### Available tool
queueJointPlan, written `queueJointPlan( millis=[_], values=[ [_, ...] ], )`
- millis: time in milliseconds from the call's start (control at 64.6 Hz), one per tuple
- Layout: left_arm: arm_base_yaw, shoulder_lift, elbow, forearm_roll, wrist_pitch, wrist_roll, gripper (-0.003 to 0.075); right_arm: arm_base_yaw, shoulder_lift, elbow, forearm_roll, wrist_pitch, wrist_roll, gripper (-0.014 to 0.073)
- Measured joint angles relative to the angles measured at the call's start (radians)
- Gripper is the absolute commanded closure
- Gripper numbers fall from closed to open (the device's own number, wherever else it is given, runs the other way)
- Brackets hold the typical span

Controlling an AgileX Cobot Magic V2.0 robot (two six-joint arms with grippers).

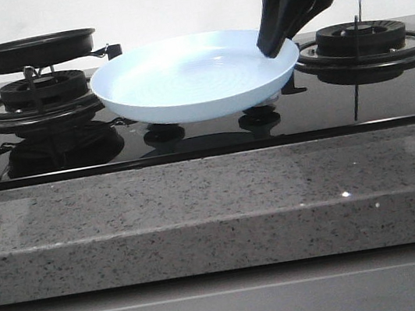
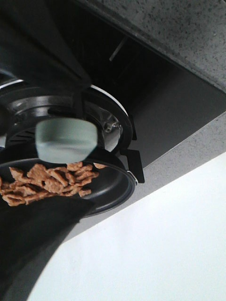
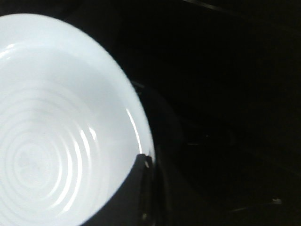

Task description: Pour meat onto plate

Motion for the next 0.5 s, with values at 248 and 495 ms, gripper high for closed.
queueJointPlan(
  millis=[248,495],
  values=[
    [-0.038,0.061,-0.044,-0.026,0.010,0.015,0.0258,0.000,0.000,0.000,0.000,0.000,0.000,0.0655],
    [-0.054,0.079,-0.054,-0.027,0.020,0.015,0.0323,0.000,0.000,0.000,0.000,0.000,0.000,0.0655]
  ],
)
